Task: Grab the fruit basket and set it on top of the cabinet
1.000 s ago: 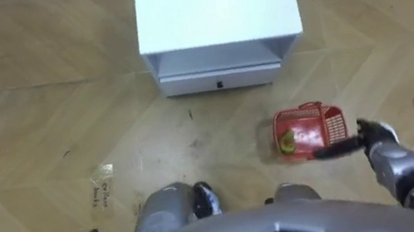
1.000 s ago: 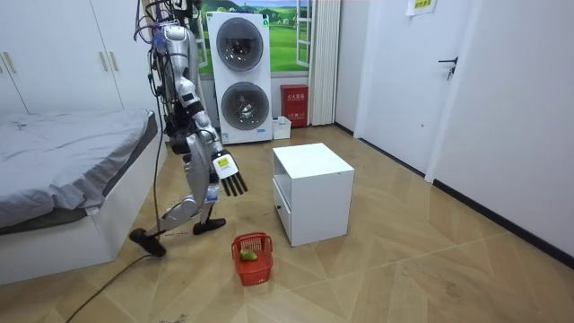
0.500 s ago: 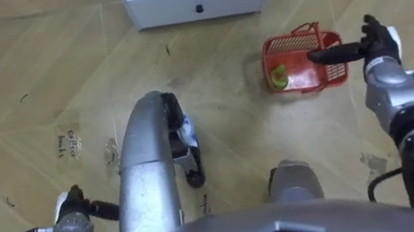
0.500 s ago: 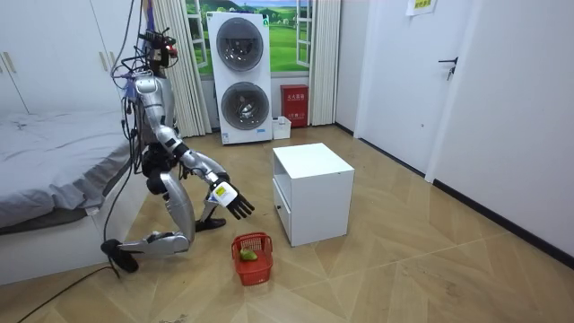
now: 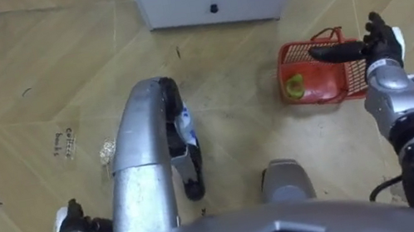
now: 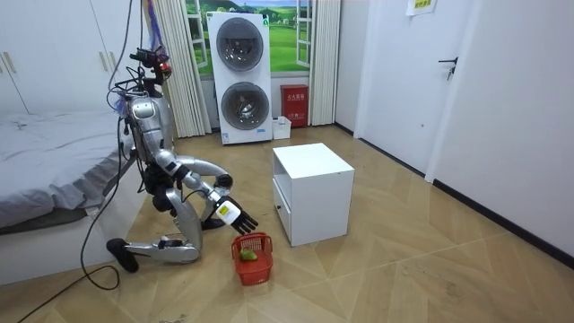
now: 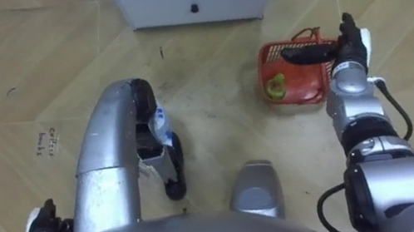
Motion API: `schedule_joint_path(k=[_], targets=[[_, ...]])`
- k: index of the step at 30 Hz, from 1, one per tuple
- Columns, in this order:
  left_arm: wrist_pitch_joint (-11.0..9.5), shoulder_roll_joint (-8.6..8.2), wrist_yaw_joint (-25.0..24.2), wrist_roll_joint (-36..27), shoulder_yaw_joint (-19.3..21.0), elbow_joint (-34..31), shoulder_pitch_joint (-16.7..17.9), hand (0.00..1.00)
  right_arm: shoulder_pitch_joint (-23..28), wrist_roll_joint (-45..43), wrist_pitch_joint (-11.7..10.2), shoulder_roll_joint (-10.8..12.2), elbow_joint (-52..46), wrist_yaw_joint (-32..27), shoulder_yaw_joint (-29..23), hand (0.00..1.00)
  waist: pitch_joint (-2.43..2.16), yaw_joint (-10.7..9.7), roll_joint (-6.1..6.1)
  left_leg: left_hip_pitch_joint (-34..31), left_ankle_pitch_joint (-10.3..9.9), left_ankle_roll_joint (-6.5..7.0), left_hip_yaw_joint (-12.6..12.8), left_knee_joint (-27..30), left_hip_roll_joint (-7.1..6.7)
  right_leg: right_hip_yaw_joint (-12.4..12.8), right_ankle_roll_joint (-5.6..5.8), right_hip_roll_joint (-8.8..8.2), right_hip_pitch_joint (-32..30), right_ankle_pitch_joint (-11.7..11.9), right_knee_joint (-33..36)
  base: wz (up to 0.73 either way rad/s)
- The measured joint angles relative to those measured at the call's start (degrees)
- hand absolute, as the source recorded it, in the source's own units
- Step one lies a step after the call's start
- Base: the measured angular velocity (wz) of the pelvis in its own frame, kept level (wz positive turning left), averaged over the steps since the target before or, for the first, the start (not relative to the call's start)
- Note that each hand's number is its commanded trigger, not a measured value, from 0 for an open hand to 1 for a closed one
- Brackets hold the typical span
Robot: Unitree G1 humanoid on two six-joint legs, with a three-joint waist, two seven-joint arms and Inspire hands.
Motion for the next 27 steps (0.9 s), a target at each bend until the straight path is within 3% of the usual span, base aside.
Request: schedule_joint_path(k=[1, 2, 3, 4, 9, 13, 17, 27], targets=[[0.0, 0.17, -0.3, 0.0, -0.5, 0.0, 0.6, 0.00, 0.0, 0.0, 0.0, 0.0, -0.2, 0.0, 0.1, 0.00, -0.13, -0.5, -0.35, -0.8, 0.2, -0.89, 0.1, 0.5, 0.04, 0.4, -0.21, 0.00, -0.4, -0.8, 1.4, 0.00], [0.0, 0.13, -0.3, 0.0, -0.7, 0.1, 0.8, 0.00, -0.1, 0.0, -0.1, -0.2, -0.4, -0.1, 0.4, 0.00, 0.00, -0.7, -0.32, -1.3, 0.3, -1.27, 0.0, 1.0, 0.17, 0.5, -0.47, 0.24, -0.7, -1.2, 2.2, -0.11], [0.1, -0.76, -0.6, 0.0, -1.1, 0.1, 0.8, 0.00, -0.2, -0.1, -0.2, -0.9, -0.5, -0.1, 1.2, 0.00, 0.07, -0.5, 0.50, -2.2, 0.9, -2.35, -0.8, 0.9, 0.55, 1.1, -0.81, 1.19, -1.8, -1.2, 2.9, -0.15], [0.1, -0.93, -1.3, 0.0, -1.6, 0.1, 1.0, 0.00, -0.2, -0.1, -0.2, -1.0, -0.5, -0.1, 2.0, 0.00, 0.19, -0.6, 0.29, -2.4, 1.3, -3.28, -0.9, 0.2, 0.46, 1.6, -0.90, 1.25, -2.6, -1.3, 3.4, -0.15], [0.0, -1.22, -2.6, 0.0, -2.6, 0.1, 1.0, 0.00, -0.4, -0.1, -0.2, -2.1, -0.4, -0.1, 2.1, 0.00, -0.10, -0.6, 0.83, -3.2, 2.3, -5.13, -2.3, -0.6, 0.54, 1.5, -0.83, 2.65, -4.2, -1.4, 4.3, -0.01], [-0.5, -1.26, -3.3, 0.0, -4.7, 0.0, 0.7, 0.00, -1.6, 0.1, -0.2, -4.7, 0.1, -0.1, 2.1, 0.00, 0.11, 0.3, 2.28, -3.2, 2.4, -5.21, -2.6, -0.6, 0.62, 1.6, -0.63, 3.00, -4.4, -1.5, 4.4, 0.00], [-0.5, -1.24, -4.1, -0.1, -5.8, -0.2, 0.7, 0.00, -1.8, 0.4, -0.2, -5.6, 0.1, 0.0, 2.1, 0.00, 0.10, 1.2, 3.17, -3.4, 2.5, -5.43, -2.5, -0.9, 0.54, 1.6, -0.62, 2.78, -4.8, -1.5, 4.4, 0.00], [-0.2, -0.93, -6.5, -0.1, -6.6, -1.4, 0.5, 0.00, -2.7, 0.9, -0.2, -6.5, 3.3, 1.8, 5.1, 0.00, 0.21, 2.3, 3.03, -6.0, 3.0, -6.28, -1.0, -2.3, 0.63, 3.2, -0.36, 1.58, -8.9, -1.6, 5.0, 0.01]])
